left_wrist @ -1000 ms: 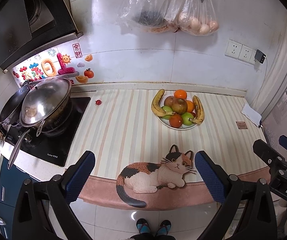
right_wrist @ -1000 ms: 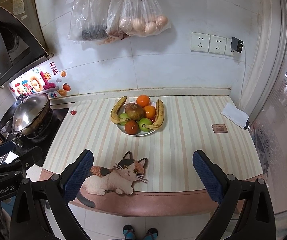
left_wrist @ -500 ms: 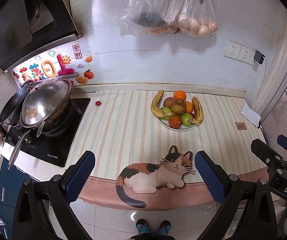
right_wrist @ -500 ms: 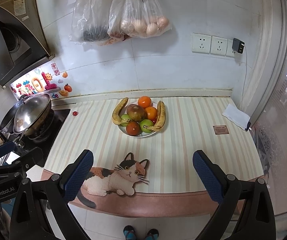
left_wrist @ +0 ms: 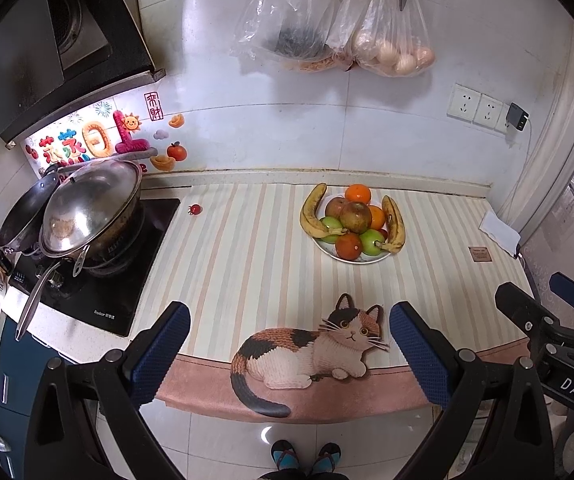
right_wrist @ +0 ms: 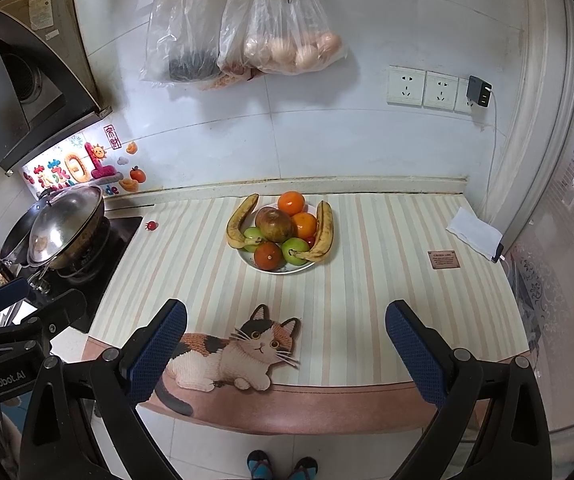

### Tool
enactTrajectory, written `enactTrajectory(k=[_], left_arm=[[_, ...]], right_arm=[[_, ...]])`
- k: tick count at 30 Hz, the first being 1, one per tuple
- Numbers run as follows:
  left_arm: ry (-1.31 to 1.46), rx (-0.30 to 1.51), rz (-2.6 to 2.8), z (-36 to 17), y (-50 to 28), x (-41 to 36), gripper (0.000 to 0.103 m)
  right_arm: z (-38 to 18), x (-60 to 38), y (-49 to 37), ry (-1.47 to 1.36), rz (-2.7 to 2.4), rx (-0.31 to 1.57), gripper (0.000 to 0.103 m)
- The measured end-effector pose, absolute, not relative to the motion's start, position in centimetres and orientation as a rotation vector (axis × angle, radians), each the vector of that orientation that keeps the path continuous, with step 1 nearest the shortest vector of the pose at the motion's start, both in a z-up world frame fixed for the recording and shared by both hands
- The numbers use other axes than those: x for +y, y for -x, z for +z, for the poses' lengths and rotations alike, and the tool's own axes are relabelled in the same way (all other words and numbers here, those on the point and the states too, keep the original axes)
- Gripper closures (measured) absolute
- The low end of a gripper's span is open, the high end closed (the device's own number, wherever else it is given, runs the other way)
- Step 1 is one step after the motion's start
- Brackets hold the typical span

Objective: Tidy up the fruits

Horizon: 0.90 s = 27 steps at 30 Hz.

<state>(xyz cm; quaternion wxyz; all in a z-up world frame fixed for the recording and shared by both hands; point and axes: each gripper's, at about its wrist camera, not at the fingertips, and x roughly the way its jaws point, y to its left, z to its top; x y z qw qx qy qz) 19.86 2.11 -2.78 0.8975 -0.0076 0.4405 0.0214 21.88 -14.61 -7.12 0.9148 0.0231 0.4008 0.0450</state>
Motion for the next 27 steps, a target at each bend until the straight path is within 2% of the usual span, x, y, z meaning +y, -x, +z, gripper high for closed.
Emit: enactTrajectory(k=[27], left_arm=[[0.020,0.894,0.054,-2.38,-19.57,2.00,0.001]], right_arm=[[-6.61,-14.74,-21.84,-0.055,0.090,0.817,0.001]])
